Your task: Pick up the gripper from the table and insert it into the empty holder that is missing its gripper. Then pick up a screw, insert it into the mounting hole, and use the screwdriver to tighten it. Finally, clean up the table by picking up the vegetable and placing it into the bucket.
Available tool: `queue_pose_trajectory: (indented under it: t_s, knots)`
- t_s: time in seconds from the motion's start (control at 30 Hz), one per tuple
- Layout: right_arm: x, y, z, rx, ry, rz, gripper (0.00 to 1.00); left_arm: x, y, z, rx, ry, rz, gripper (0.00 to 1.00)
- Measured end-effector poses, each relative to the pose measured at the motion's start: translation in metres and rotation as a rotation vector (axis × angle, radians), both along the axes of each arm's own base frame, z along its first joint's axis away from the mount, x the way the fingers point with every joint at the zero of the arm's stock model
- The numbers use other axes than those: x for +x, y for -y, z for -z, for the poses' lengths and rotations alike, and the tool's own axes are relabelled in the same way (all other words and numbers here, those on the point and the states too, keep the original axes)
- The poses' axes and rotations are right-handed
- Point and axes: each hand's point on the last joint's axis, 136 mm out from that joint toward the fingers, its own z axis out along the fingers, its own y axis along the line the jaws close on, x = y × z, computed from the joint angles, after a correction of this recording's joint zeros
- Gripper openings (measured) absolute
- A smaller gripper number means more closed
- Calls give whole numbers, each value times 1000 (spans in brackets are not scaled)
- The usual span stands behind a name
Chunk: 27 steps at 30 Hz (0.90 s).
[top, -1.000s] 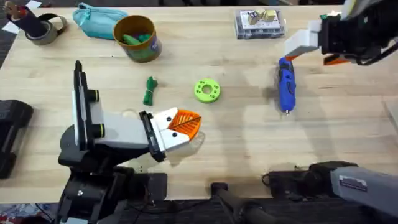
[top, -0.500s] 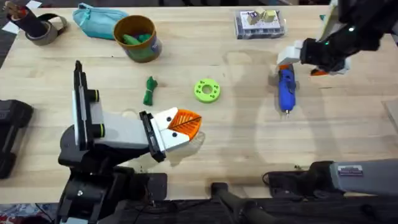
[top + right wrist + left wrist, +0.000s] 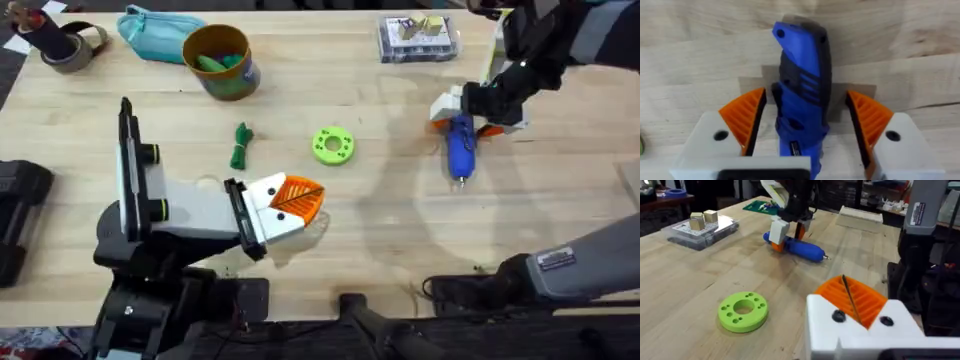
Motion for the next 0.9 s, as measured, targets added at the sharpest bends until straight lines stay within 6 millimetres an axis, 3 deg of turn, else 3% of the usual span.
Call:
queue_pose_trajectory:
  t_s: [0.47, 0.53, 0.7, 0.73, 0.9]
  knots:
    - [3, 3, 3, -14, 0, 3, 975, 0, 0, 0, 0, 0, 0, 16]
    - [3, 5, 3, -28, -2, 0, 844, 0, 0, 0, 0, 0, 0, 16]
    - [10, 13, 4, -47, 27, 11, 148, 0, 0, 0, 0, 0, 0, 16]
    - [12, 14, 4, -52, 30, 10, 48, 0, 0, 0, 0, 0, 0, 16]
    - [12, 15, 5, -56, 31, 11, 25, 0, 0, 0, 0, 0, 0, 16]
